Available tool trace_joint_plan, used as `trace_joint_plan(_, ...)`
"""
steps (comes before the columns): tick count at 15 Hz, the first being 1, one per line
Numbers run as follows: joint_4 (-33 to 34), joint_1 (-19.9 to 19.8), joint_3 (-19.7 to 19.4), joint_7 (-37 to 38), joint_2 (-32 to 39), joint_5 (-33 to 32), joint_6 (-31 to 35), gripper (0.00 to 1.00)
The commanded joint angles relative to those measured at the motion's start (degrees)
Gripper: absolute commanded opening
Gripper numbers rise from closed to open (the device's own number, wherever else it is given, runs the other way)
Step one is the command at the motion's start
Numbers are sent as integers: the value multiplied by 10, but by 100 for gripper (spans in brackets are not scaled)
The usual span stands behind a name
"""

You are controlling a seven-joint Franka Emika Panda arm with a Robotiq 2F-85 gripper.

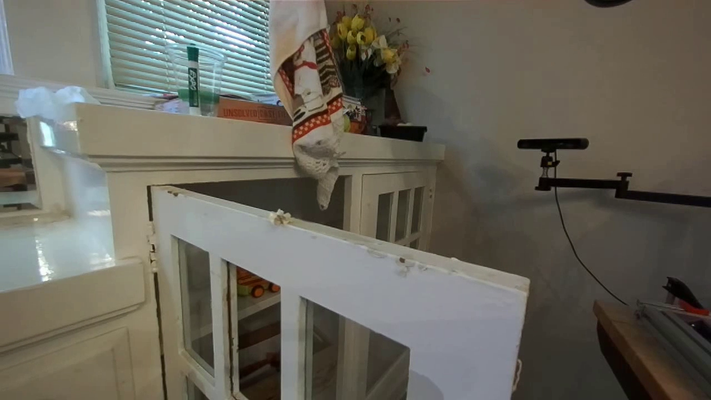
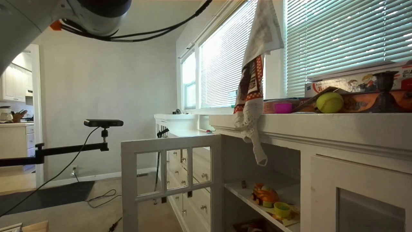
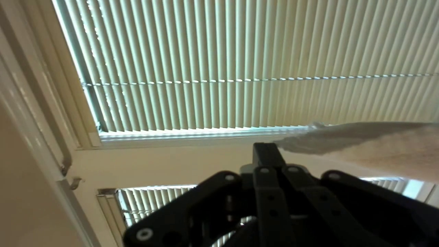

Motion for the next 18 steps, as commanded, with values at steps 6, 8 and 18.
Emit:
trace_joint_plan(6, 1, 23, -31, -58, -34, -59, 89, 0)
trace_joint_plan(8, 1, 28, -35, -69, -40, -68, 103, 0)
trace_joint_plan(18, -8, 49, -39, -172, -63, -100, 181, 0)
